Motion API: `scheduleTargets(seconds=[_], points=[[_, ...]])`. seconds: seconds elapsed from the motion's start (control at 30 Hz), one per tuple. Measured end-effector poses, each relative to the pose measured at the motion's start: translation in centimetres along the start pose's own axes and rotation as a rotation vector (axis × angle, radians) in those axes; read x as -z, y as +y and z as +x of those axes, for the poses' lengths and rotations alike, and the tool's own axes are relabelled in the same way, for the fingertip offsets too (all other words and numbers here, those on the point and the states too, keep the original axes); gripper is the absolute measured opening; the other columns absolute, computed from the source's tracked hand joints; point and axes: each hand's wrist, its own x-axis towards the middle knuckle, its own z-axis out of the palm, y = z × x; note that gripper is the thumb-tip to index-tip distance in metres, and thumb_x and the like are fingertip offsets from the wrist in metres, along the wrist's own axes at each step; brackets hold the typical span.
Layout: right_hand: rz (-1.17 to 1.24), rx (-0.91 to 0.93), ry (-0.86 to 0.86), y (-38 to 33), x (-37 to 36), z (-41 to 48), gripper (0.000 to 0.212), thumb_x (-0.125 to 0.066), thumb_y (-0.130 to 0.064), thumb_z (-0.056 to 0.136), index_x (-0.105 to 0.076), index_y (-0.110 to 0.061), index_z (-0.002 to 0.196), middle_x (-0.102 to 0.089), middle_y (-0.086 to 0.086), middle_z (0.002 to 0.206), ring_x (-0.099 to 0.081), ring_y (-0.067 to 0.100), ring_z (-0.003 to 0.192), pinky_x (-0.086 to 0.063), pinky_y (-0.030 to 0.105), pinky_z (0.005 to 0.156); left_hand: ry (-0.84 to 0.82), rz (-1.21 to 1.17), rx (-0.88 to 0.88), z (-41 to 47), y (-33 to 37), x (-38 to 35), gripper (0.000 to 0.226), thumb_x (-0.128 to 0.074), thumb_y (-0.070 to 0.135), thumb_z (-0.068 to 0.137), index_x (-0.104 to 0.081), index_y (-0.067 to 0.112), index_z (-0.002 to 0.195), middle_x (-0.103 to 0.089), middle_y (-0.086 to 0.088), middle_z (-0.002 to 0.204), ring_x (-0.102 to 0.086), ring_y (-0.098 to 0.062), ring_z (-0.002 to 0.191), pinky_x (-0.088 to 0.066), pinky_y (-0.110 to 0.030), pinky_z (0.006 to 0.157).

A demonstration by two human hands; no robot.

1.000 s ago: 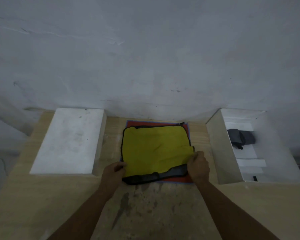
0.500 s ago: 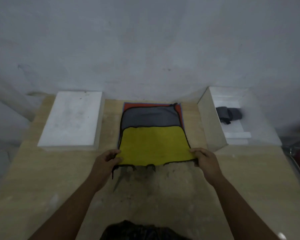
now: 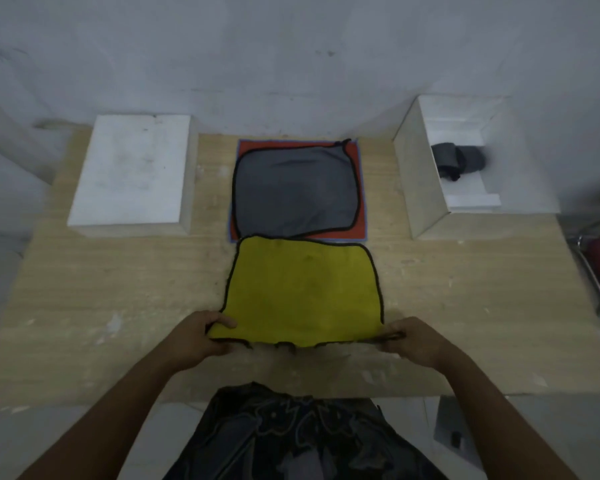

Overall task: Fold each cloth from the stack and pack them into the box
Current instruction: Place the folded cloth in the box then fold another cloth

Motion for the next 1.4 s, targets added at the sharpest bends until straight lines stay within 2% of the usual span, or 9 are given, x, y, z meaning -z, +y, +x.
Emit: scheduleTargets(seconds=[0.1, 0.2, 0.33, 0.53, 0.8, 0.97, 1.13, 1.27, 1.4], points=[[0.044, -0.001, 0.033, 0.0, 0.4, -0.1, 0.006, -0.069, -0.026, 0.085, -0.075, -0.027, 0.085, -0.064, 0.028, 0.09, -0.055, 0.028, 0.068, -0.042, 0.025, 0.058, 0.036, 0.058, -0.053, 0.0, 0.9, 0.3, 0.012, -0.072, 0.019, 0.083, -0.07, 0.024, 0.093, -0.063, -0.002, 0.105, -0.06, -0.01, 0.093, -0.046, -0.018, 0.076], [0.097, 0.083, 0.103, -0.5, 1.4, 0.6, 0.016, -0.069, -0.031, 0.083, -0.075, -0.018, 0.089, -0.062, 0.026, 0.088, -0.057, 0.042, 0.079, -0.041, 0.029, 0.064, 0.086, 0.096, -0.055, 1.5, 1.7, 1.1, 0.007, -0.068, 0.023, 0.086, -0.068, 0.024, 0.094, -0.051, 0.003, 0.115, -0.054, -0.016, 0.105, -0.042, -0.027, 0.087], [0.318, 0.099, 0.217, -1.6, 2.6, 2.3, 0.017, -0.066, -0.022, 0.087, -0.071, -0.016, 0.102, -0.067, -0.003, 0.102, -0.062, 0.016, 0.096, -0.048, 0.02, 0.074, 0.156, -0.132, -0.069, 3.7, 3.8, 2.4, 0.016, -0.064, 0.014, 0.089, -0.07, 0.01, 0.103, -0.067, -0.005, 0.109, -0.063, -0.021, 0.097, -0.048, -0.026, 0.079], [0.537, 0.093, 0.26, -3.6, 3.2, 6.1, 0.012, -0.061, -0.017, 0.091, -0.069, -0.014, 0.099, -0.072, 0.01, 0.101, -0.068, 0.027, 0.094, -0.056, 0.042, 0.081, 0.325, -0.405, 0.005, 7.4, 5.9, 3.1, 0.024, -0.063, 0.004, 0.088, -0.061, -0.003, 0.111, -0.065, -0.021, 0.105, -0.063, -0.031, 0.095, -0.052, -0.035, 0.081], [0.327, 0.112, 0.412, -4.3, 4.3, 9.9, 0.014, -0.061, -0.022, 0.091, -0.065, -0.022, 0.104, -0.07, 0.004, 0.106, -0.067, 0.021, 0.097, -0.056, 0.044, 0.085, 0.423, -0.588, 0.069, 10.4, 7.0, 3.5, 0.033, -0.062, 0.004, 0.089, -0.052, 0.001, 0.12, -0.061, -0.015, 0.11, -0.059, -0.026, 0.096, -0.055, -0.028, 0.069], [0.092, -0.024, 0.58, -3.1, 3.1, 10.2, 0.047, -0.068, -0.025, 0.084, -0.052, -0.015, 0.127, -0.064, 0.008, 0.119, -0.061, 0.027, 0.108, -0.049, 0.039, 0.094, 0.509, -0.384, 0.13, 10.4, 5.5, 2.6, 0.03, -0.067, 0.012, 0.087, -0.05, 0.003, 0.109, -0.059, -0.008, 0.092, -0.058, -0.024, 0.085, -0.046, -0.038, 0.087], [0.002, -0.18, 0.66, -2.8, 0.6, 8.2, 0.043, -0.064, -0.039, 0.085, -0.056, -0.004, 0.108, -0.063, 0.012, 0.094, -0.061, 0.032, 0.097, -0.036, 0.025, 0.072, 0.451, 0.074, 0.207, 8.7, 4.1, 0.4, 0.039, -0.067, 0.041, 0.084, -0.051, 0.007, 0.091, -0.058, -0.008, 0.082, -0.057, -0.026, 0.08, -0.042, -0.032, 0.069], [-0.084, -0.32, 0.589, -2.3, -1.0, 7.2, 0.043, -0.06, -0.05, 0.084, -0.063, -0.008, 0.085, -0.059, 0.005, 0.071, -0.061, 0.029, 0.075, -0.034, 0.025, 0.055, 0.405, 0.131, 0.23, 8.1, 4.2, -0.6, 0.036, -0.063, 0.04, 0.087, -0.058, 0.005, 0.096, -0.063, -0.008, 0.088, -0.06, -0.031, 0.085, -0.046, -0.032, 0.071], [-0.089, -0.275, 0.553, -2.7, -1.2, 7.3, 0.026, -0.063, -0.031, 0.084, -0.059, -0.008, 0.072, -0.056, 0.005, 0.066, -0.05, 0.021, 0.061, -0.035, 0.026, 0.057, 0.374, -0.019, 0.254, 8.1, 4.3, -0.6, 0.033, -0.064, 0.037, 0.086, -0.064, 0.004, 0.084, -0.066, -0.013, 0.083, -0.062, -0.032, 0.08, -0.054, -0.04, 0.074]])
